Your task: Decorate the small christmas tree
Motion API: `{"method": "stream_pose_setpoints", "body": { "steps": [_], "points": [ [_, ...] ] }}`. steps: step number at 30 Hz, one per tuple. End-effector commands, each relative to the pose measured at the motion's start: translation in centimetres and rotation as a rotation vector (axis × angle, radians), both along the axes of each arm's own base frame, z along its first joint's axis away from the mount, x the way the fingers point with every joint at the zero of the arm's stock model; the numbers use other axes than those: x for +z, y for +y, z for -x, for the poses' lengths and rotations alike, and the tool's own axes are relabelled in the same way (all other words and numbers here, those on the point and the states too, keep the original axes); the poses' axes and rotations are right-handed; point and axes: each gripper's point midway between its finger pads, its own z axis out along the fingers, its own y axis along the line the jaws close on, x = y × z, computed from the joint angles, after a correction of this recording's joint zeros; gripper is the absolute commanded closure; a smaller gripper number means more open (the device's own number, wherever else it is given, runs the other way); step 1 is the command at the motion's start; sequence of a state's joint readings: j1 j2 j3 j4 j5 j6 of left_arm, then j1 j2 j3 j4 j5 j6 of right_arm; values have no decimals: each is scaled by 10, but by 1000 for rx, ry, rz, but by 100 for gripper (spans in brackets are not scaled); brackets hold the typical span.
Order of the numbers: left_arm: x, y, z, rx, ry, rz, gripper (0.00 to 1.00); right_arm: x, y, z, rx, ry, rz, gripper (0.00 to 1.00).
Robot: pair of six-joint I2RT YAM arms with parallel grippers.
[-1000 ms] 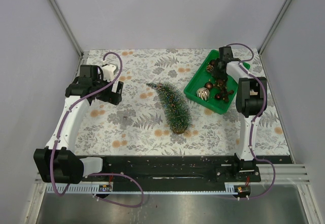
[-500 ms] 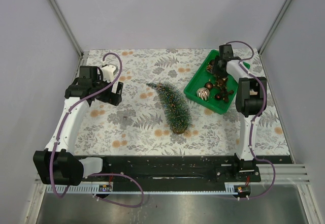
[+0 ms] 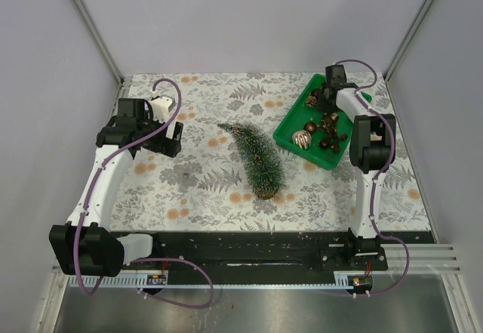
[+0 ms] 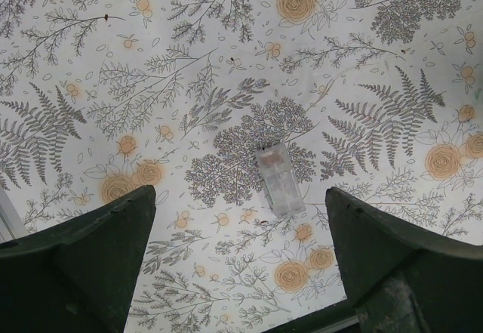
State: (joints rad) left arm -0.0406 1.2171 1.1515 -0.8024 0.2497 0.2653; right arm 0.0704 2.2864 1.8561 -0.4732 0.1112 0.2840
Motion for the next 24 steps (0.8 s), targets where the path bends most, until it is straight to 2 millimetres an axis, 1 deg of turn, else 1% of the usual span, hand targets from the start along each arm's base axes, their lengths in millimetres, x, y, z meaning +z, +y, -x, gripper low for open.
{"method": "stream_pose_setpoints", "body": {
  "steps": [1, 3, 4, 6, 7, 8, 11, 13, 15, 18, 21, 24],
  "points": [
    [17, -3, -6, -11, -74, 23, 1, 14, 7, -2, 16, -25, -10, 72],
    [18, -4, -6, -13, -73, 28, 1, 21, 8, -1, 21, -39, -17, 74],
    [19, -5, -6, -13, -75, 32, 1, 28, 7, -1, 19, -55, -17, 74],
    [20, -5, -6, -13, -76, 34, 1, 35, 5, -2, 21, -77, -8, 72],
    [20, -6, -6, -15, -78, 36, 1, 37, 3, -2, 15, -77, 0, 69],
    [21, -6, -6, -15, -79, 36, 1, 40, 1, -3, 5, -78, 12, 64],
    [20, -5, -6, -15, -80, 33, 1, 55, -5, -10, -18, -127, 34, 51],
    [20, -4, -5, -11, -78, 30, 1, 65, -7, -16, -33, -160, 43, 45],
    [18, -4, -6, -13, -73, 30, 1, 70, -8, -21, -47, -174, 44, 44],
    [16, -4, -7, -11, -69, 25, 1, 67, -7, -28, -55, -167, 25, 43],
    [16, -4, -8, -10, -65, 26, 1, 59, -2, -34, -46, -156, 6, 43],
    [18, -2, -9, -9, -71, 19, 1, 46, 0, -36, -36, -132, 0, 43]
  ]
}}
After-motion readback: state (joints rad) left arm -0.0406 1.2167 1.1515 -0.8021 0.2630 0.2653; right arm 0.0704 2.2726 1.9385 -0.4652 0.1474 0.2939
